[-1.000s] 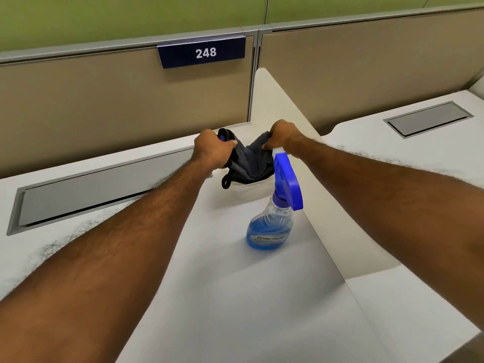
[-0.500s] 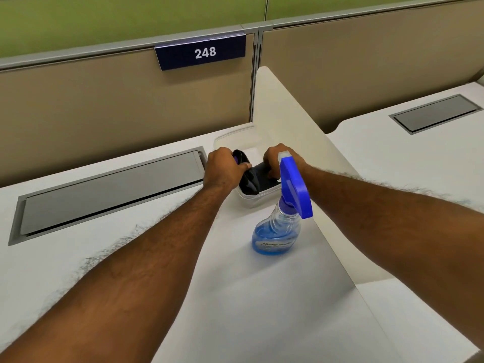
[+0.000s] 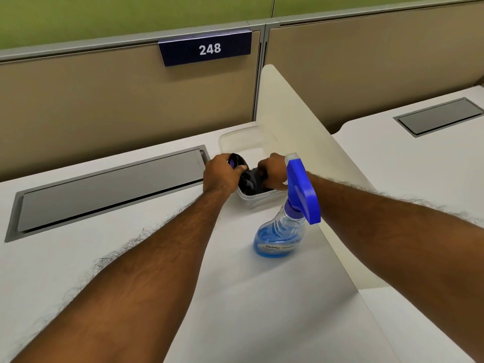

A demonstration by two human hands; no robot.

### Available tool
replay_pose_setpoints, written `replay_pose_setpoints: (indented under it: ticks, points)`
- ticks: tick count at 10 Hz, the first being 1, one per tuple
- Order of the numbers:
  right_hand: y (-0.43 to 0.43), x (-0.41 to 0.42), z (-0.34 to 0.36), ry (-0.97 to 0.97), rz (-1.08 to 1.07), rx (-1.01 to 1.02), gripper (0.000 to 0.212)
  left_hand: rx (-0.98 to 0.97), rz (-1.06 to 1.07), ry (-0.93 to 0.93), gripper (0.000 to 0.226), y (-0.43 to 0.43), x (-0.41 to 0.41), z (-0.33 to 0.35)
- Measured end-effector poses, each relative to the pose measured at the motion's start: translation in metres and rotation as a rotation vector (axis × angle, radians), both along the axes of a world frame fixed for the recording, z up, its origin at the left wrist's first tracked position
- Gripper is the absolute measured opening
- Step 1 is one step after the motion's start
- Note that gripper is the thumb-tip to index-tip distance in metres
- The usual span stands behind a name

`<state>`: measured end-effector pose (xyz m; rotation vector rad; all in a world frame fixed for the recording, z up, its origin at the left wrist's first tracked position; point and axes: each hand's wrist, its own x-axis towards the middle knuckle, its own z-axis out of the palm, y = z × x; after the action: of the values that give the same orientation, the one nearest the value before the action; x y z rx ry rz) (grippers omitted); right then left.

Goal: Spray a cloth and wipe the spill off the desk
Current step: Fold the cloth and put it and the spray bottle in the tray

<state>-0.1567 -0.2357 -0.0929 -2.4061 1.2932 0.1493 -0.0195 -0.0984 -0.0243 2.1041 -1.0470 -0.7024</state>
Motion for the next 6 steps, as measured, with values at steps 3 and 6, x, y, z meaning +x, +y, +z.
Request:
replay_pose_setpoints:
  ticks: [3, 6]
  points:
    - [0.024, 0.011, 0.012, -0.084, -0.103, 0.011, 0.019, 0.037, -0.032, -0.069, 0.059, 0.001, 0.008, 0.002]
    - [0.076, -0.033, 0.090, -0.626, -0.274, -0.043, 0.048, 0.028, -0.069, -0.183, 0.076, 0.047, 0.017, 0.013]
